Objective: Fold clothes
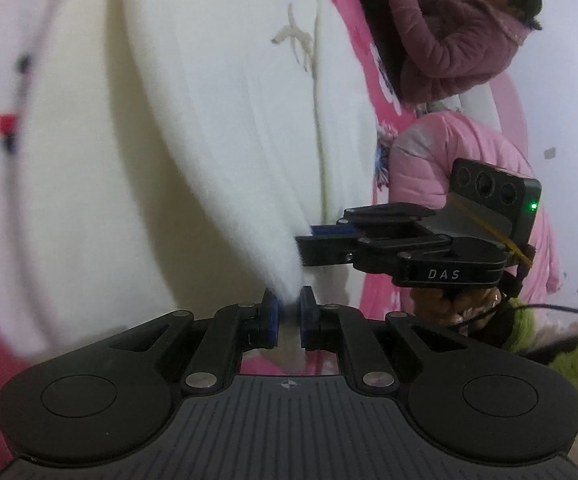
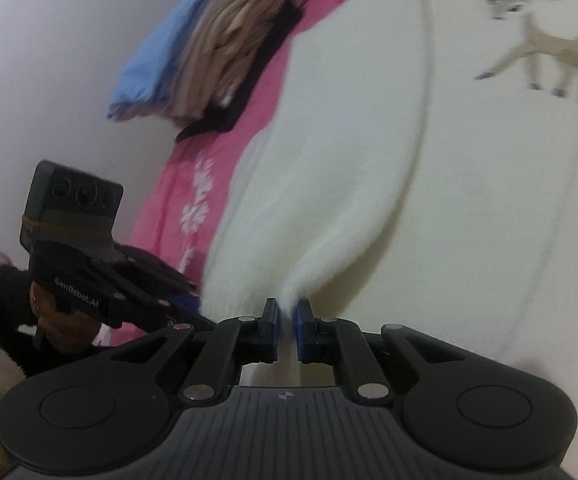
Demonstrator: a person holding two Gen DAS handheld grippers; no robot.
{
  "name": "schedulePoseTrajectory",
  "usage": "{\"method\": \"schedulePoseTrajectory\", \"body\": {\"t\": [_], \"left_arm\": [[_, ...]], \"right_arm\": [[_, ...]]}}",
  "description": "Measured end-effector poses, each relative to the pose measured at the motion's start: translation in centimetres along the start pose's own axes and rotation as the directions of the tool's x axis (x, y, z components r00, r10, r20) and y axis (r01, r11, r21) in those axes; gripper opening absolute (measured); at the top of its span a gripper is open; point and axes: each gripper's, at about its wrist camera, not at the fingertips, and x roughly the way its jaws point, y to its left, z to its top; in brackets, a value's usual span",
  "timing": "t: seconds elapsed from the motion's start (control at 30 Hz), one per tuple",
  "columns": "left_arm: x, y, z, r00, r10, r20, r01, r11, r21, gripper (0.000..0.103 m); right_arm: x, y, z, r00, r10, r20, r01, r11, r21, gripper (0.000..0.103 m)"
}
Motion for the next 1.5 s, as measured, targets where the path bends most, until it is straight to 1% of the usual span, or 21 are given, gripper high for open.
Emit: {"method": "schedulePoseTrajectory", "body": {"t": [0.23, 0.43, 0.53, 0.6, 0.67, 0.77, 0.83, 0.87, 0.93, 1.0, 1.07, 1.1, 1.13, 1.17, 1.23, 1.27, 1.33, 1.37, 1.4, 1.43, 1.5], "left_arm": [[-2.6, 1.3, -0.7, 0.993, 0.117, -0.002, -0.117, 0.990, 0.074, 0.008], [-2.5, 2.4, -1.0, 0.989, 0.142, -0.030, -0.140, 0.989, 0.054, 0.008], [-3.0, 2.5, -0.9, 0.987, 0.158, -0.025, -0.156, 0.985, 0.073, 0.008], [-2.3, 2.6, -1.1, 0.977, 0.209, -0.032, -0.204, 0.973, 0.108, 0.008], [-1.7, 2.8, -1.3, 0.969, 0.242, -0.046, -0.236, 0.965, 0.114, 0.009], [-1.2, 3.0, -1.7, 0.960, 0.270, -0.071, -0.261, 0.958, 0.114, 0.015], [-2.0, 2.4, -1.7, 0.956, 0.278, -0.090, -0.264, 0.954, 0.142, 0.025], [-2.6, 2.0, -1.6, 0.953, 0.289, -0.087, -0.272, 0.948, 0.165, 0.025], [-4.1, 0.9, -1.2, 0.945, 0.326, -0.036, -0.310, 0.924, 0.224, 0.025], [-5.5, -0.3, -0.3, 0.930, 0.357, 0.085, -0.367, 0.893, 0.262, 0.025], [-5.2, -1.3, 0.7, 0.928, 0.325, 0.179, -0.366, 0.882, 0.297, 0.025], [-4.5, -1.6, 1.2, 0.930, 0.308, 0.199, -0.357, 0.883, 0.304, 0.025], [-3.3, -1.5, 1.5, 0.936, 0.297, 0.188, -0.343, 0.889, 0.302, 0.025], [-2.2, -1.2, 1.6, 0.937, 0.304, 0.174, -0.345, 0.889, 0.302, 0.025], [0.0, -0.2, 1.2, 0.920, 0.360, 0.158, -0.392, 0.871, 0.297, 0.025], [0.6, 0.3, 0.9, 0.916, 0.370, 0.157, -0.401, 0.871, 0.283, 0.025], [0.6, 1.2, 0.5, 0.921, 0.350, 0.172, -0.383, 0.894, 0.232, 0.026], [0.6, 1.3, 0.5, 0.922, 0.346, 0.176, -0.380, 0.897, 0.228, 0.026], [0.6, 1.4, 0.6, 0.923, 0.341, 0.178, -0.375, 0.900, 0.222, 0.026], [0.7, 1.6, 0.6, 0.925, 0.337, 0.178, -0.370, 0.905, 0.212, 0.026], [0.8, 1.7, 0.6, 0.927, 0.329, 0.178, -0.362, 0.911, 0.197, 0.027]], "right_arm": [[2.4, 1.7, 0.6, 0.999, 0.017, -0.038, -0.019, 0.998, -0.054, 0.010], [3.3, 2.2, 0.6, 0.997, 0.013, -0.076, -0.017, 0.999, -0.051, 0.010], [3.9, 2.4, 0.6, 0.997, 0.008, -0.082, -0.013, 0.997, -0.070, 0.010], [4.6, 2.3, 0.5, 0.996, -0.001, -0.092, -0.006, 0.997, -0.081, 0.010], [5.6, 1.6, 0.1, 0.990, -0.038, -0.138, 0.027, 0.996, -0.080, 0.012], [5.0, 0.9, 0.1, 0.984, -0.041, -0.174, 0.030, 0.997, -0.065, 0.013], [3.8, 1.0, 0.3, 0.981, -0.058, -0.185, 0.040, 0.994, -0.102, 0.019], [3.0, 1.3, 0.6, 0.981, -0.086, -0.175, 0.062, 0.988, -0.140, 0.019], [0.8, 1.8, 1.7, 0.987, -0.134, -0.090, 0.113, 0.972, -0.206, 0.019], [-1.0, 2.4, 3.0, 0.990, -0.133, 0.043, 0.139, 0.959, -0.248, 0.019], [-0.9, 2.9, 4.2, 0.981, -0.128, 0.145, 0.165, 0.946, -0.279, 0.019], [-0.7, 3.1, 4.8, 0.973, -0.125, 0.194, 0.179, 0.939, -0.293, 0.019], [0.0, 3.1, 5.1, 0.963, -0.133, 0.233, 0.203, 0.928, -0.313, 0.019], [1.3, 2.4, 5.1, 0.962, -0.159, 0.222, 0.227, 0.917, -0.328, 0.019], [4.2, 1.0, 5.0, 0.960, -0.220, 0.176, 0.271, 0.894, -0.358, 0.018], [5.3, 0.3, 4.7, 0.963, -0.229, 0.144, 0.268, 0.886, -0.378, 0.017], [4.9, 1.2, 4.9, 0.965, -0.237, 0.115, 0.263, 0.845, -0.466, 0.017], [4.5, 1.9, 5.8, 0.961, -0.251, 0.115, 0.274, 0.820, -0.503, 0.017], [4.1, 2.6, 6.7, 0.957, -0.262, 0.124, 0.287, 0.794, -0.536, 0.017], [3.7, 3.1, 7.9, 0.951, -0.258, 0.172, 0.310, 0.774, -0.552, 0.017], [3.7, 3.4, 10.9, 0.926, -0.263, 0.271, 0.373, 0.758, -0.536, 0.017]]}}
